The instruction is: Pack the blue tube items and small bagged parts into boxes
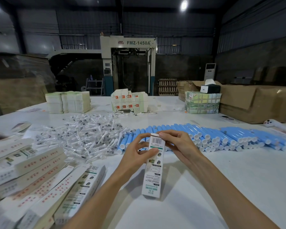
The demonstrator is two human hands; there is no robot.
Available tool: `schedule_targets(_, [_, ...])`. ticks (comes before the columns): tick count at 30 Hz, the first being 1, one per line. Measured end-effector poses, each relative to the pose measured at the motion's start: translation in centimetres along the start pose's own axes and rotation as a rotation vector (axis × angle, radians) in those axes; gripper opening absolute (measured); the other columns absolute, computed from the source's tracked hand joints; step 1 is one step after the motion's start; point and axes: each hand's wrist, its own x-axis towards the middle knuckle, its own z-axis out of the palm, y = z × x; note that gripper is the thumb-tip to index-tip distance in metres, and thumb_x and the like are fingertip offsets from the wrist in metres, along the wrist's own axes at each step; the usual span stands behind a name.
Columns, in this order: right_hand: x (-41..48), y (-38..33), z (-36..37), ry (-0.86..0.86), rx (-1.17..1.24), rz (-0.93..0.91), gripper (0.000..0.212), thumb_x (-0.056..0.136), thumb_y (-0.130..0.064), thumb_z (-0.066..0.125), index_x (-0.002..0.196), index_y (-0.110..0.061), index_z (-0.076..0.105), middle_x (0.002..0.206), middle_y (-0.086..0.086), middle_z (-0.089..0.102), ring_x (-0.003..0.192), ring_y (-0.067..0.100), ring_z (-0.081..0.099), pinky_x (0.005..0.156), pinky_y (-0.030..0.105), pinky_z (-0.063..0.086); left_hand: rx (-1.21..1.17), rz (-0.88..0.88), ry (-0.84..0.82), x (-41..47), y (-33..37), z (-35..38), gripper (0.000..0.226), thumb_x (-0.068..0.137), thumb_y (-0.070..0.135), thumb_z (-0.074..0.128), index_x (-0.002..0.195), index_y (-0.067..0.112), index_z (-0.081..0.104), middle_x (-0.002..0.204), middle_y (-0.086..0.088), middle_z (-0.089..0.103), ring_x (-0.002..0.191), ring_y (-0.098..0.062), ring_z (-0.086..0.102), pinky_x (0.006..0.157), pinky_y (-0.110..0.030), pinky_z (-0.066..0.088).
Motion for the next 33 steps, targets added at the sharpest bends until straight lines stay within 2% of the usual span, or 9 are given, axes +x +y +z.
schedule_targets(4, [0.0,-0.1,0.2,0.058,-0.009,0.005,0.017,0.091,-0.009,0.078,0.104,0.002,0.080,0.103,0.023,0.077,0.095,0.027,0.075,0.082,0.027,0.059,-0.009,0.008,-0.007,-0.1,0.0,0.1,0.049,0.093,0.029,0.084,0.135,0.038,0.061,0.116,-0.006,0.080,0.099,-0.029,0.080,0.076,-0.031,0.063])
schedule_targets(13, [-0.1,-0.4,-0.1,0.046,-0.053,0.065,0.007,0.091,0.000,0.073,0.095,0.003,0.079,0.098,0.021,0.078,0.088,0.022,0.076,0.074,0.024,0.059,-0.034,-0.004,-0.039,-0.1,-0.4,0.0,0.064,0.093,0.027,0.085,0.143,0.039,0.048,0.114,-0.010,0.080,0.100,-0.034,0.080,0.076,-0.032,0.063])
schedule_targets(19, [-0.5,-0.9,-0.7,-0.075,-0.108,0.057,0.014,0.094,-0.011,0.074,0.102,-0.002,0.081,0.108,0.021,0.077,0.102,0.027,0.076,0.084,0.025,0.059,-0.016,0.005,-0.053,-0.1,-0.4,-0.1,0.066,0.094,0.030,0.085,0.149,0.051,0.054,0.120,-0.004,0.079,0.104,-0.030,0.079,0.080,-0.032,0.064])
schedule_targets(22, [-0.7,-0.9,-0.7,-0.131,-0.150,0.027,0.019,0.097,-0.020,0.072,0.110,-0.009,0.082,0.112,0.016,0.078,0.110,0.027,0.074,0.090,0.027,0.058,0.001,0.013,-0.030,-0.1,-0.4,-0.1,0.061,0.094,0.031,0.084,0.147,0.048,0.059,0.121,-0.004,0.078,0.106,-0.029,0.078,0.083,-0.038,0.064])
schedule_targets(24, [-0.8,-0.7,-0.3,-0.108,-0.224,-0.014,0.019,0.098,-0.020,0.072,0.114,-0.015,0.081,0.111,0.010,0.079,0.109,0.024,0.074,0.093,0.030,0.059,-0.016,0.014,0.005,0.0,-0.5,-0.2,0.057,0.094,0.026,0.085,0.144,0.045,0.062,0.118,-0.006,0.079,0.104,-0.031,0.078,0.083,-0.039,0.064])
schedule_targets(29, [-1.0,-0.1,1.0,-0.036,-0.429,-0.110,0.024,0.097,-0.017,0.074,0.120,-0.021,0.078,0.103,-0.004,0.081,0.100,0.012,0.076,0.079,0.019,0.057,-0.055,0.016,0.060,0.1,-0.6,-0.4,0.052,0.094,0.022,0.085,0.139,0.042,0.066,0.113,-0.007,0.080,0.101,-0.032,0.080,0.079,-0.035,0.064])
schedule_targets(33, [-1.1,0.0,1.4,-0.005,-0.419,-0.150,0.022,0.097,-0.014,0.073,0.118,-0.015,0.080,0.102,-0.002,0.081,0.100,0.013,0.076,0.082,0.020,0.057,-0.073,0.024,0.069,0.1,-0.4,-0.5,0.049,0.094,0.020,0.084,0.136,0.038,0.069,0.114,-0.009,0.080,0.101,-0.032,0.080,0.079,-0.034,0.063])
